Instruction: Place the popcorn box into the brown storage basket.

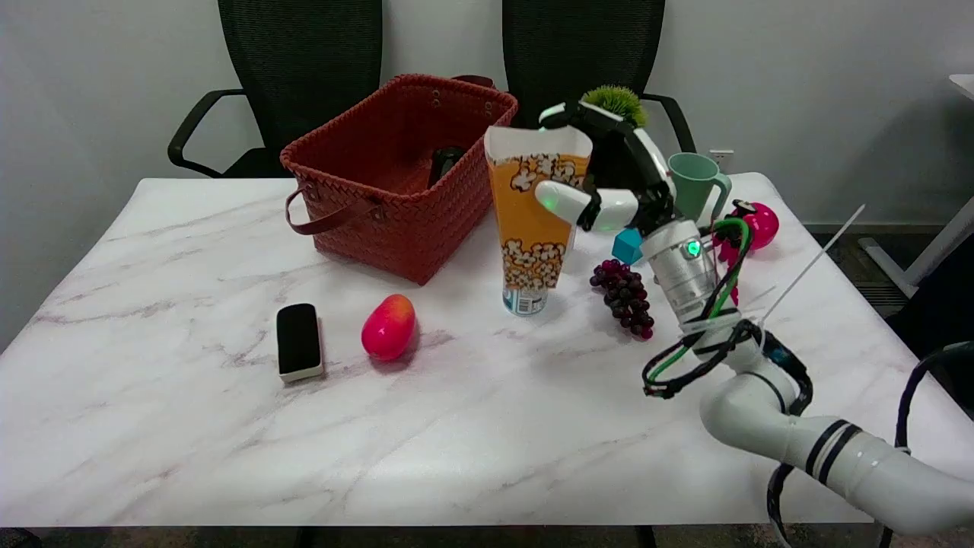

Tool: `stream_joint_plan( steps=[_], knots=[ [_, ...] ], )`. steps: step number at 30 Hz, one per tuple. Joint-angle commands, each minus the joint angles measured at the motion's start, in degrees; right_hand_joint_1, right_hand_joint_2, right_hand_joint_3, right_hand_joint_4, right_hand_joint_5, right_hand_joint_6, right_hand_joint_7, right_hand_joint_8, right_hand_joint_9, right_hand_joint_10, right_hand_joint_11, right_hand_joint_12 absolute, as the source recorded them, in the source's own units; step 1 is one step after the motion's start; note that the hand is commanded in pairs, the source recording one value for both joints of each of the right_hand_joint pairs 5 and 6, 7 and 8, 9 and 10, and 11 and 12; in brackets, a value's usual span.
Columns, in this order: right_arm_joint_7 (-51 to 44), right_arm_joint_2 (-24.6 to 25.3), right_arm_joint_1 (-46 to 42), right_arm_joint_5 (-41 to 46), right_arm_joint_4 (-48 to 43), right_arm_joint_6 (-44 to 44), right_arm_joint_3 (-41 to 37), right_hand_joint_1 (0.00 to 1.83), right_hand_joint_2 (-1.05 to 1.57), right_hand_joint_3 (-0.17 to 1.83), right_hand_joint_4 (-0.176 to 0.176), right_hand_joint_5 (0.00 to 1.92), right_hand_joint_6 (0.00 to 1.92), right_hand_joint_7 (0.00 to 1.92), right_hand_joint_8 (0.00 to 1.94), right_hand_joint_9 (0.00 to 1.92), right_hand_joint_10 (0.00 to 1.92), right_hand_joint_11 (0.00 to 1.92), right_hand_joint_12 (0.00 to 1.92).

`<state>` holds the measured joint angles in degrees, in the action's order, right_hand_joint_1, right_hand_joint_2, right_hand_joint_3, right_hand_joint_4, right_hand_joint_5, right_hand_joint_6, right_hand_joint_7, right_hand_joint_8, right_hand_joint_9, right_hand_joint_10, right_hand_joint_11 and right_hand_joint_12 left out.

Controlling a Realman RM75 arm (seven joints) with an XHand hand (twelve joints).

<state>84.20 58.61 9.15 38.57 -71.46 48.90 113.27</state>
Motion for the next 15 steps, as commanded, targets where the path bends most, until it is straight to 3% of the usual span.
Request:
stream_joint_plan(
  steps=[1,8,15],
  knots=[
    [0.0,-0.6,11.5,-4.5,-6.5,-18.0,-9.3,1.32,0.46,0.73,0.000,0.78,0.78,1.02,1.02,1.03,1.03,0.92,0.92],
    [-0.4,-0.1,24.5,-4.5,-1.8,-29.3,-7.6,1.33,0.35,0.76,0.000,0.69,0.69,0.98,0.98,0.99,0.99,0.84,0.84],
    [0.1,1.6,38.5,-4.5,6.7,-34.6,-0.4,1.33,0.28,0.80,0.000,0.67,0.67,0.97,0.97,0.98,0.98,0.84,0.84]
  ],
)
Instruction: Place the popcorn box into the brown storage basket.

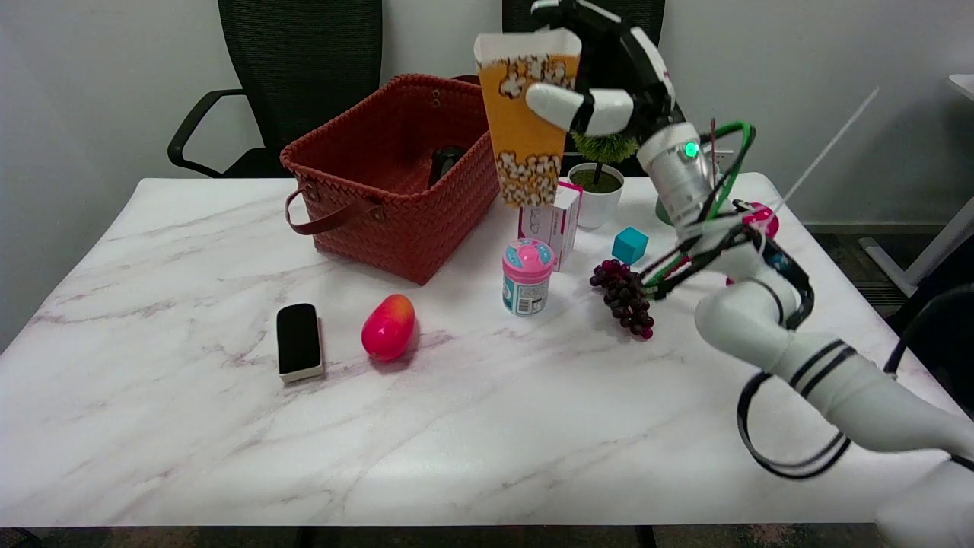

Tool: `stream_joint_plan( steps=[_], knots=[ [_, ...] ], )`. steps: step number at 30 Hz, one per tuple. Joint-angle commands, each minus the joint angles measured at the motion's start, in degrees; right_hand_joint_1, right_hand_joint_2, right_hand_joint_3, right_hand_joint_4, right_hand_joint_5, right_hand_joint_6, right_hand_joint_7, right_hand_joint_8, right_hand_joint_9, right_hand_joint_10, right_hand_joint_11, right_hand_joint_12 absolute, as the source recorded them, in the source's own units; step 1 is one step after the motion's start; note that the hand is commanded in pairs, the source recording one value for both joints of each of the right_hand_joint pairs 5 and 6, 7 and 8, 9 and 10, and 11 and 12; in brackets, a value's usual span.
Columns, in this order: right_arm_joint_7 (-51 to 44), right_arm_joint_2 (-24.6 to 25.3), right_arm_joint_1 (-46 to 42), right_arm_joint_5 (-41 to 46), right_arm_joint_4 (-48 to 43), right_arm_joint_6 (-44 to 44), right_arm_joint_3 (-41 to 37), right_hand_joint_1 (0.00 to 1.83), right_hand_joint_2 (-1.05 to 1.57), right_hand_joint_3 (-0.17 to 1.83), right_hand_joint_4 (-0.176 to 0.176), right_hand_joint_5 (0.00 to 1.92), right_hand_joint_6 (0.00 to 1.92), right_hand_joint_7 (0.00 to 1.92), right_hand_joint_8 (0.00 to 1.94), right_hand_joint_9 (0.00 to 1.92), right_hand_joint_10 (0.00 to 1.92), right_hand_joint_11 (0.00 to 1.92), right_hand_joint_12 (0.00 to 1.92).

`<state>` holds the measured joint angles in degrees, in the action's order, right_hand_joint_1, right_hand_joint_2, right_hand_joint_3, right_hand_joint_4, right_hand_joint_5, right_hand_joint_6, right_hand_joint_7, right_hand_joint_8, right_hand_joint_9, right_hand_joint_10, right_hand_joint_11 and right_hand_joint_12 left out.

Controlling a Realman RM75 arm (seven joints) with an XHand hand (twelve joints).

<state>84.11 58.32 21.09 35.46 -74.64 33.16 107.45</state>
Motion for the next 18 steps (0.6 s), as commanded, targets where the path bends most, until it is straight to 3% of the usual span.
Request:
stream_joint_plan(
  steps=[1,10,18],
  knots=[
    [0.1,2.3,28.0,-1.4,11.0,-19.7,6.8,1.33,0.28,0.80,0.000,0.67,0.67,0.97,0.97,0.98,0.98,0.84,0.84],
    [0.1,9.1,43.6,-0.9,23.6,-25.6,17.8,1.32,0.28,0.80,0.000,0.68,0.68,0.97,0.97,0.99,0.99,0.84,0.84],
    [5.5,16.4,50.6,-0.8,33.8,-28.3,25.1,1.31,0.27,0.81,0.000,0.67,0.67,0.97,0.97,0.97,0.97,0.82,0.82]
  ],
)
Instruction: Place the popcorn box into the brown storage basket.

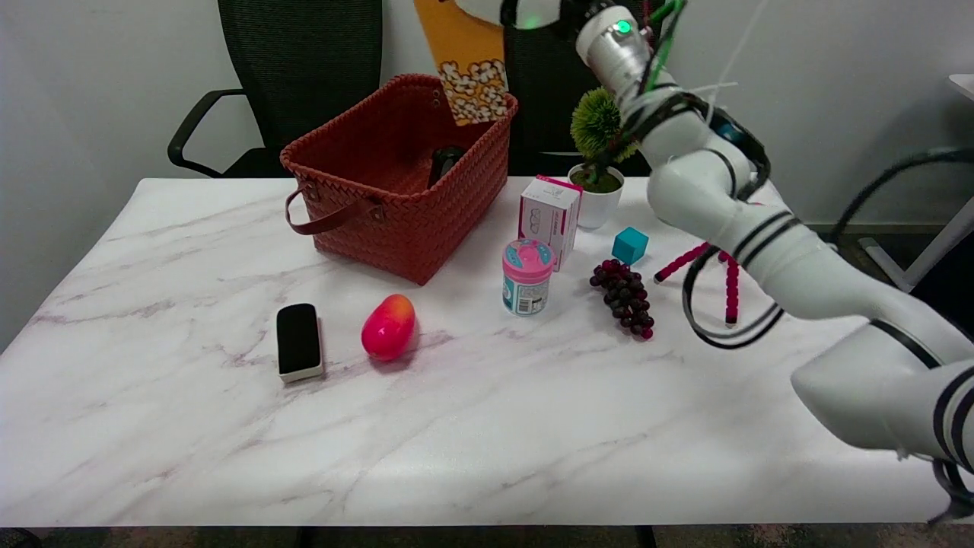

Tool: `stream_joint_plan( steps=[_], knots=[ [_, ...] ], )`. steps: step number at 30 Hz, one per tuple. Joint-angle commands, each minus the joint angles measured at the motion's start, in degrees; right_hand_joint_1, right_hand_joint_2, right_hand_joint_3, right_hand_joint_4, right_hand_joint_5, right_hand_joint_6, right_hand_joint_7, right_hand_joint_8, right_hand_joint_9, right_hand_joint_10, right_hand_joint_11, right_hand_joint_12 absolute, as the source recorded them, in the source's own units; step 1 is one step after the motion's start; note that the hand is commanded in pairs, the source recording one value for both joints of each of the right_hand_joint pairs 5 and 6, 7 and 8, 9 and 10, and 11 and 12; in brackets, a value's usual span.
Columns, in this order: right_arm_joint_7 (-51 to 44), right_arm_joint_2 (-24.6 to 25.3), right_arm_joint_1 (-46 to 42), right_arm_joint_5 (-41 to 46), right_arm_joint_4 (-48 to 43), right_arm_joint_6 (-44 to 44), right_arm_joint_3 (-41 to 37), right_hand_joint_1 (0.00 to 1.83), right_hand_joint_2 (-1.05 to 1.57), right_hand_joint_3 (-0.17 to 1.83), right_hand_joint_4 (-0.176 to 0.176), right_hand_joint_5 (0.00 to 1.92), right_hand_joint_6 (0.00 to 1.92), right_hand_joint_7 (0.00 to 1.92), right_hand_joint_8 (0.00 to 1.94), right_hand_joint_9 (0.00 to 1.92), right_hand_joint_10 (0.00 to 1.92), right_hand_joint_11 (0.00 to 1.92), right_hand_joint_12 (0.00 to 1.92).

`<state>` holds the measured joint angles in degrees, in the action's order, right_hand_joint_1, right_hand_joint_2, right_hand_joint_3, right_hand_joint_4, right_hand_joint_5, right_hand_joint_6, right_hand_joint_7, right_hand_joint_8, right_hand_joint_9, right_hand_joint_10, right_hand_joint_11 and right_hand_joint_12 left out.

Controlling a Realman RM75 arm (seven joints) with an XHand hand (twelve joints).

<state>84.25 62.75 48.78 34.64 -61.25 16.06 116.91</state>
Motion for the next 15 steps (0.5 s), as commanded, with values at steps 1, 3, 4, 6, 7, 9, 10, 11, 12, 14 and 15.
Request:
stream_joint_plan(
  steps=[1,3,4,6,7,9,10,11,12,14,15],
  knots=[
    [5.5,12.8,23.6,0.0,21.7,-11.4,16.4,1.31,0.27,0.81,0.000,0.68,0.68,0.97,0.97,0.97,0.97,0.82,0.82],
    [5.5,14.0,24.5,0.1,23.9,-12.4,17.5,1.31,0.27,0.81,0.000,0.68,0.68,0.97,0.97,0.97,0.97,0.82,0.82],
    [5.5,14.7,24.9,0.1,25.0,-12.9,18.1,1.31,0.27,0.81,0.000,0.68,0.68,0.97,0.97,0.97,0.97,0.82,0.82],
    [5.5,16.4,25.5,0.1,27.4,-13.6,19.1,1.31,0.27,0.81,0.000,0.68,0.68,0.97,0.97,0.97,0.97,0.82,0.82],
    [5.5,17.1,25.6,0.1,28.3,-13.6,19.3,1.31,0.27,0.81,0.000,0.68,0.68,0.97,0.97,0.97,0.97,0.82,0.82],
    [5.5,18.5,25.6,0.1,29.9,-13.6,19.4,1.30,0.28,0.81,0.000,0.68,0.68,0.97,0.97,0.96,0.96,0.82,0.82],
    [5.5,18.9,25.4,0.1,30.2,-13.6,19.4,1.30,0.28,0.81,0.000,0.68,0.68,0.97,0.97,0.96,0.96,0.82,0.82],
    [5.5,19.2,25.1,0.1,30.6,-13.7,19.4,1.30,0.29,0.81,0.000,0.68,0.68,0.97,0.97,0.96,0.96,0.82,0.82],
    [5.5,19.5,24.9,0.1,30.9,-13.8,19.4,1.30,0.29,0.81,0.000,0.68,0.68,0.97,0.97,0.96,0.96,0.82,0.82],
    [5.4,19.9,24.4,0.1,31.4,-14.2,19.4,1.30,0.29,0.81,0.000,0.68,0.68,0.97,0.97,0.96,0.96,0.81,0.81],
    [5.2,20.0,24.2,0.1,31.4,-14.5,19.4,1.29,0.30,0.81,0.000,0.69,0.69,0.97,0.97,0.96,0.96,0.80,0.80]
  ],
)
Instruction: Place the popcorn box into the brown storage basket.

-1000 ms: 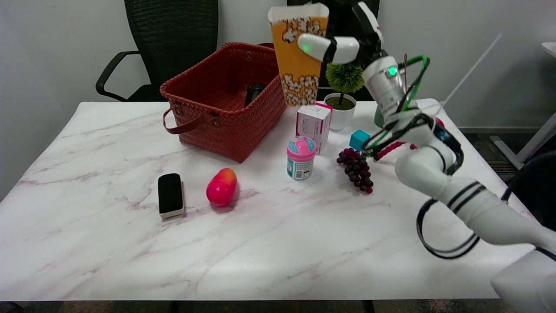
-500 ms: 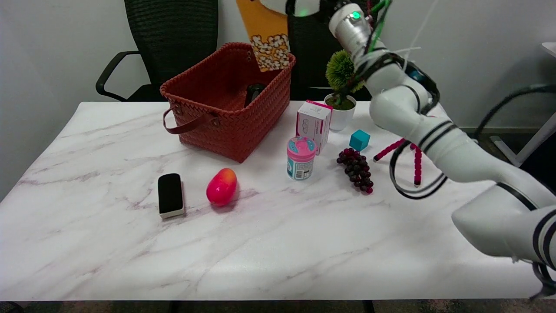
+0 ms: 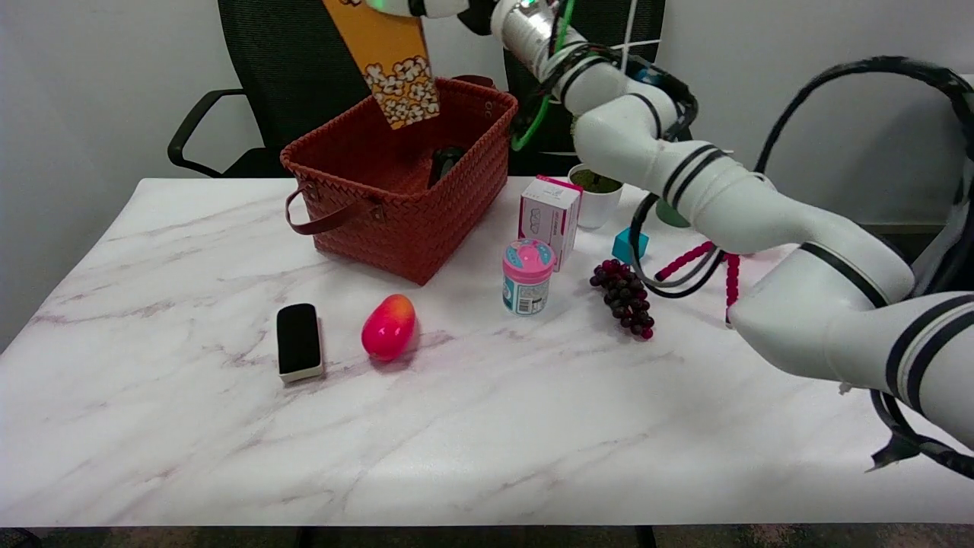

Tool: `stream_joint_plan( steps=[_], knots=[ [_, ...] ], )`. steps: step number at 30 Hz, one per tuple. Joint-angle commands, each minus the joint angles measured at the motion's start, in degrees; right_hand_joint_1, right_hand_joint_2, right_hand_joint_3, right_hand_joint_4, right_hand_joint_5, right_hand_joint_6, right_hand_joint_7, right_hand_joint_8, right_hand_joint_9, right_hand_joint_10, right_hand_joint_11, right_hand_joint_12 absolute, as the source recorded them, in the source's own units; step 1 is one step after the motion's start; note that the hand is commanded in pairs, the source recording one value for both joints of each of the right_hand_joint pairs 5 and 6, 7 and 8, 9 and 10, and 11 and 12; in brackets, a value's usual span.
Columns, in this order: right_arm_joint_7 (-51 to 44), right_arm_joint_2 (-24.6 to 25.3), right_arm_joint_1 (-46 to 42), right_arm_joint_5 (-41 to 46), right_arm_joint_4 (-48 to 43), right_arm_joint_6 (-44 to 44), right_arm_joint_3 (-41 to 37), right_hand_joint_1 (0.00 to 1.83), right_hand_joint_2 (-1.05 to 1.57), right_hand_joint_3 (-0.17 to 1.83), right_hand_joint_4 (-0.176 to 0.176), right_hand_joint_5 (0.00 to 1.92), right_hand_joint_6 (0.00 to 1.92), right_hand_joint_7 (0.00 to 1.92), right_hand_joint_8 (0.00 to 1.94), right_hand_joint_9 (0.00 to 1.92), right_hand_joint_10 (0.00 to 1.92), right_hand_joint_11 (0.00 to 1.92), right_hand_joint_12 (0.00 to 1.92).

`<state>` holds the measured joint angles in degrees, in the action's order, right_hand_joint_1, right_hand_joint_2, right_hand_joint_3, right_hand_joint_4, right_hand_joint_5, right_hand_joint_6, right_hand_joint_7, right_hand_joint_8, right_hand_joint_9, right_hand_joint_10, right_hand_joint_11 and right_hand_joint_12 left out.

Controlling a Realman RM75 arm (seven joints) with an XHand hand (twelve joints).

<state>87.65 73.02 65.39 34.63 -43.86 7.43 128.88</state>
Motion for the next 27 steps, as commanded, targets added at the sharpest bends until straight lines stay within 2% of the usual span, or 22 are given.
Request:
stream_joint_plan(
  steps=[1,6,14,21,27],
  knots=[
    [1.7,9.8,7.3,0.1,14.1,-5.9,7.4,1.29,0.30,0.81,0.000,0.69,0.69,0.97,0.97,0.96,0.96,0.79,0.79],
    [1.6,9.8,4.5,0.1,13.4,-5.9,7.5,1.29,0.32,0.81,0.000,0.70,0.70,0.97,0.97,0.96,0.96,0.74,0.74],
    [1.6,8.5,1.4,0.1,11.2,-5.3,7.3,1.28,0.29,0.87,0.000,0.71,0.71,0.98,0.98,0.98,0.98,0.42,0.42],
    [1.5,7.4,0.6,0.1,10.0,-5.3,7.3,1.27,0.29,0.88,0.000,0.71,0.71,0.98,0.98,0.97,0.97,0.32,0.32],
    [1.5,6.6,0.5,0.1,9.5,-5.3,7.2,1.27,0.28,0.91,0.000,0.70,0.70,0.98,0.98,0.89,0.89,0.30,0.30]
  ],
)
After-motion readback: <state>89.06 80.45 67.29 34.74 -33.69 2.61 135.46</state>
